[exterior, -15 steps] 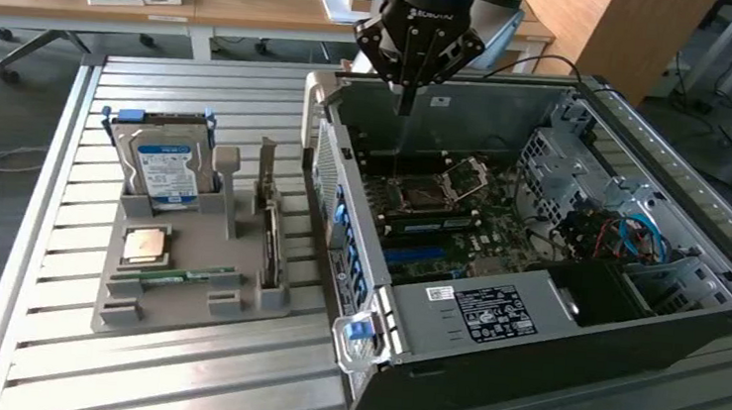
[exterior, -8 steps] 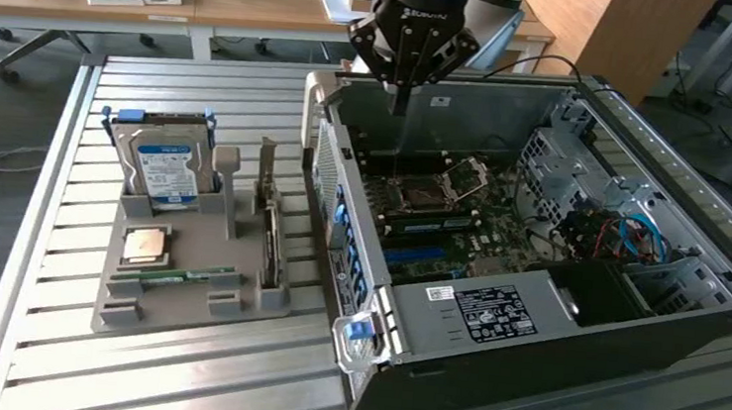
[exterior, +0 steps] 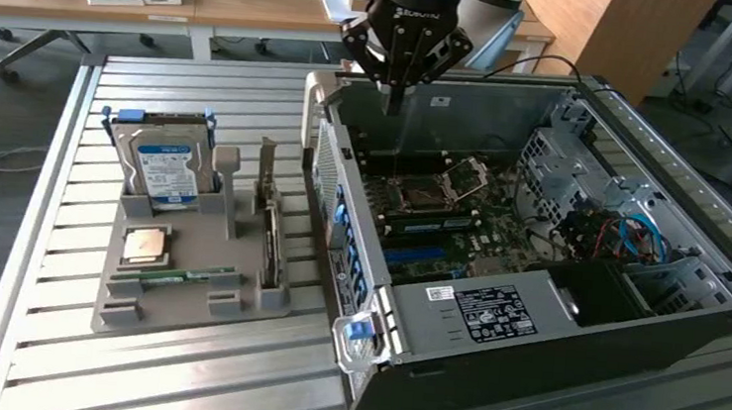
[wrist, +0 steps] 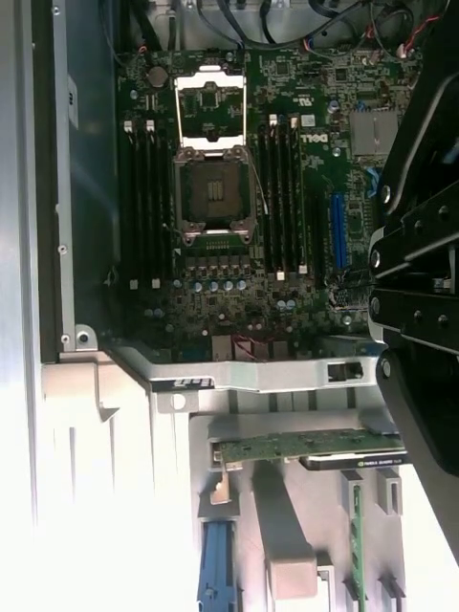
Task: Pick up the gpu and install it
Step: 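Reach for the gpu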
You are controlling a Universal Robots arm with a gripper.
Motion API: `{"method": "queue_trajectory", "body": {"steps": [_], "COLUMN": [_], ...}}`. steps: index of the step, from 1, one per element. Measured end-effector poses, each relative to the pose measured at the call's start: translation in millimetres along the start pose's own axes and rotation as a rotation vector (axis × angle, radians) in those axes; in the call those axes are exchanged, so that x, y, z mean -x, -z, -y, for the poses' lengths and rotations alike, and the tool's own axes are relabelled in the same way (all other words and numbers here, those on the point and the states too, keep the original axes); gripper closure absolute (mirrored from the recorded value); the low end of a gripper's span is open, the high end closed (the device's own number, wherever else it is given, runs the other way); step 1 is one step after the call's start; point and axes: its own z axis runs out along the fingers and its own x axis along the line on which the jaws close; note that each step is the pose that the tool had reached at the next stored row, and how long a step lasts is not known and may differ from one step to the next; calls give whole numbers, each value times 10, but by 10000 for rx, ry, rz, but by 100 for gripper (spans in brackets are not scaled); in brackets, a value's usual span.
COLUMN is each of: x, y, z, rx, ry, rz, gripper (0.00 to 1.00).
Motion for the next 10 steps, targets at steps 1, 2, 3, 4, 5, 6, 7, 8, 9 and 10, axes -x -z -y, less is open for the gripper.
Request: {"method": "queue_trajectory", "body": {"steps": [1, 2, 3, 4, 5, 6, 7, 8, 9, 10], "x": [-9, -17, -25, -32, -39, -46, -54, -62, -69, -76], "y": [0, 0, 0, 0, 1, 1, 1, 1, 2, 2], "z": [1, 1, 2, 2, 3, 4, 4, 5, 5, 6], "rx": [1, 0, 0, 1, 1, 0, 0, 0, 0, 1], "ry": [0, 0, 0, 0, 0, 0, 1, 1, 0, 1], "rz": [0, 0, 1, 0, 0, 0, 0, 0, 0, 0], "gripper": [89, 89, 89, 89, 89, 89, 89, 89, 89, 89]}}
